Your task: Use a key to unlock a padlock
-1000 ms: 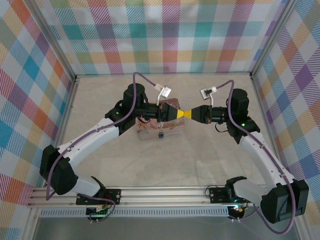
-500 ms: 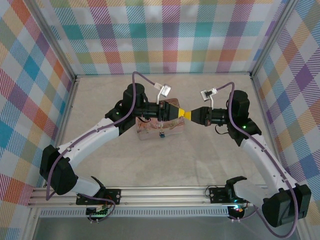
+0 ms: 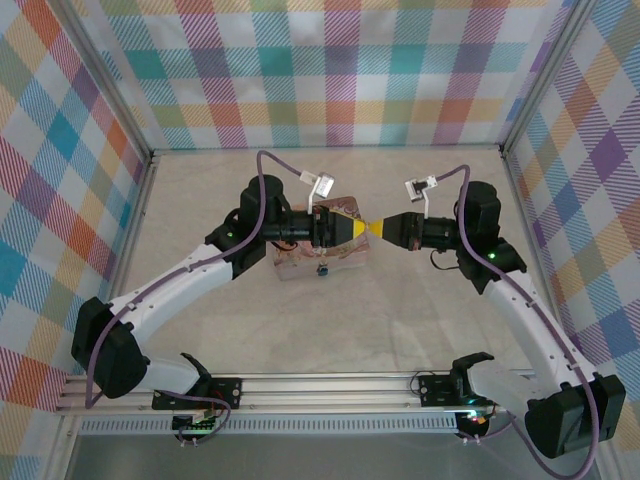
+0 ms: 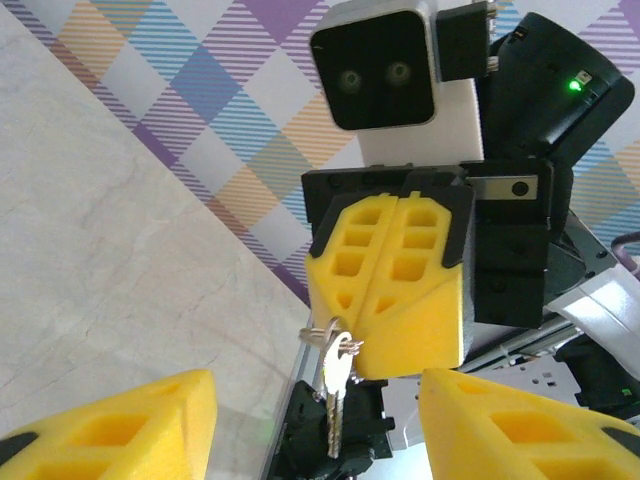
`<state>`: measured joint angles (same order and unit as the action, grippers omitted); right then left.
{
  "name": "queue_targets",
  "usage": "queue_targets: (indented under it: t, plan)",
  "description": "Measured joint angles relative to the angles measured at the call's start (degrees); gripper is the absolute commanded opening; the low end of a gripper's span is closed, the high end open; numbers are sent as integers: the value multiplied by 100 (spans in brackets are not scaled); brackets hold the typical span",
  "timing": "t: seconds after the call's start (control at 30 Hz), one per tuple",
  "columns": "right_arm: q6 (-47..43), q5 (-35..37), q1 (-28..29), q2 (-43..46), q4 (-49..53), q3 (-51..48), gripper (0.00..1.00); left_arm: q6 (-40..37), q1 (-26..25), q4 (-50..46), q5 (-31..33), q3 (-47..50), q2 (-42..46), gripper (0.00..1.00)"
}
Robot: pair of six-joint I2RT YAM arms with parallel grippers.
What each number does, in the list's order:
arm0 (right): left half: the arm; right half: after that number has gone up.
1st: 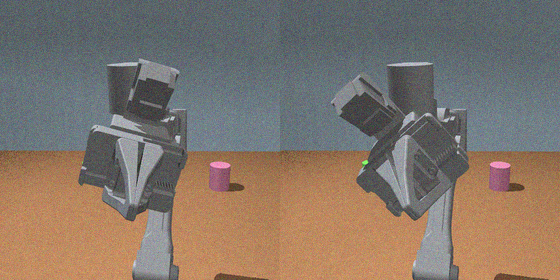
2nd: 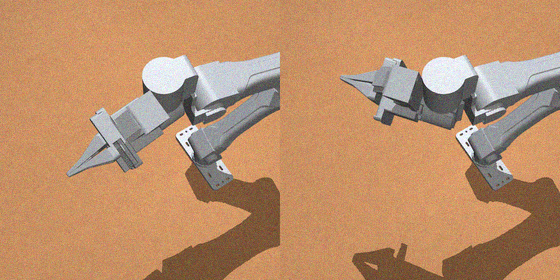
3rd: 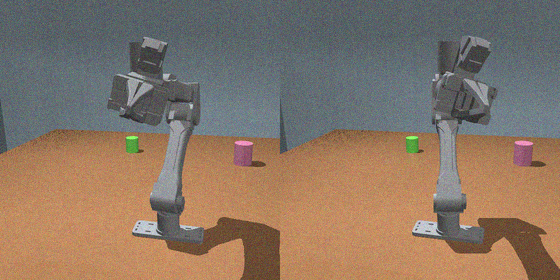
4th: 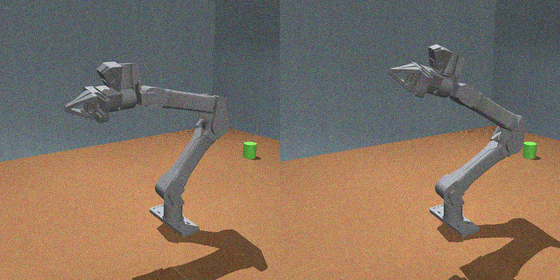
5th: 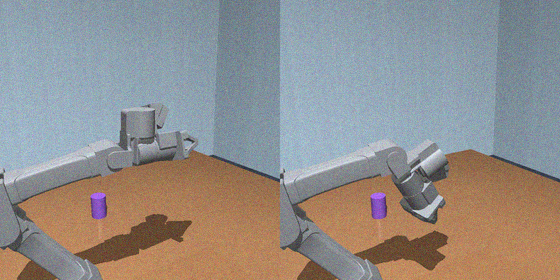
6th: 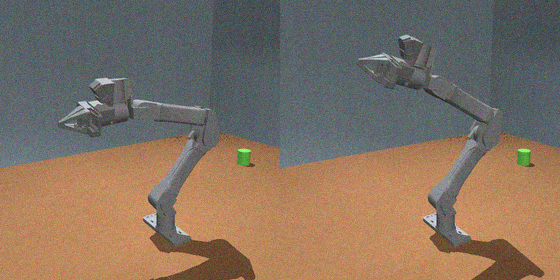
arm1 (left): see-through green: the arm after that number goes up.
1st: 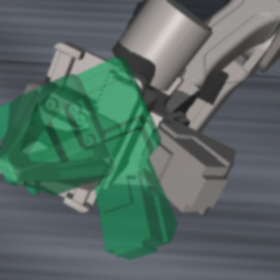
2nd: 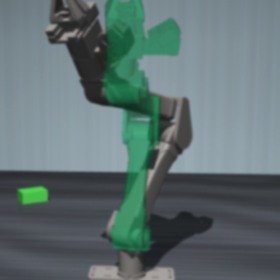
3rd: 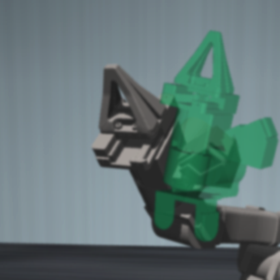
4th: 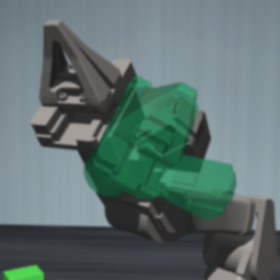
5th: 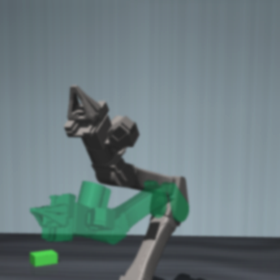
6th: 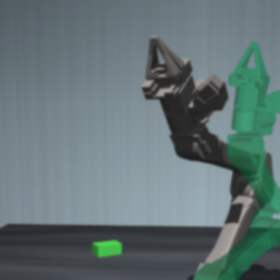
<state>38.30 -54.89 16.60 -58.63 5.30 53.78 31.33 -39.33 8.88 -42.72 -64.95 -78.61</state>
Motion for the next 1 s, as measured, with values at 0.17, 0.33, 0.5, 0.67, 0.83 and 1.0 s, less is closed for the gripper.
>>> queue_targets:
  t: [0.17, 0.33, 0.5, 0.67, 0.83, 1.0]
  plan:
    - [7, 133, 0, 63, 2, 13, 0, 118, 4, 181, -9, 107, 0, 50]
    - [26, 201, 0, 72, -2, 13, 0, 205, 4, 319, -24, 107, 0, 43]
    - [66, 229, 0, 72, -7, 13, 0, 236, 4, 413, -42, 107, 0, 42]
    - [107, 289, 0, 74, -9, 13, 0, 271, -2, 490, -109, 107, -13, 35]
    - [151, 354, 0, 118, -37, 13, 0, 275, -2, 492, -138, 107, -66, 34]
    - [173, 396, 0, 170, -175, 13, 0, 328, -35, 492, -142, 107, -94, 20]
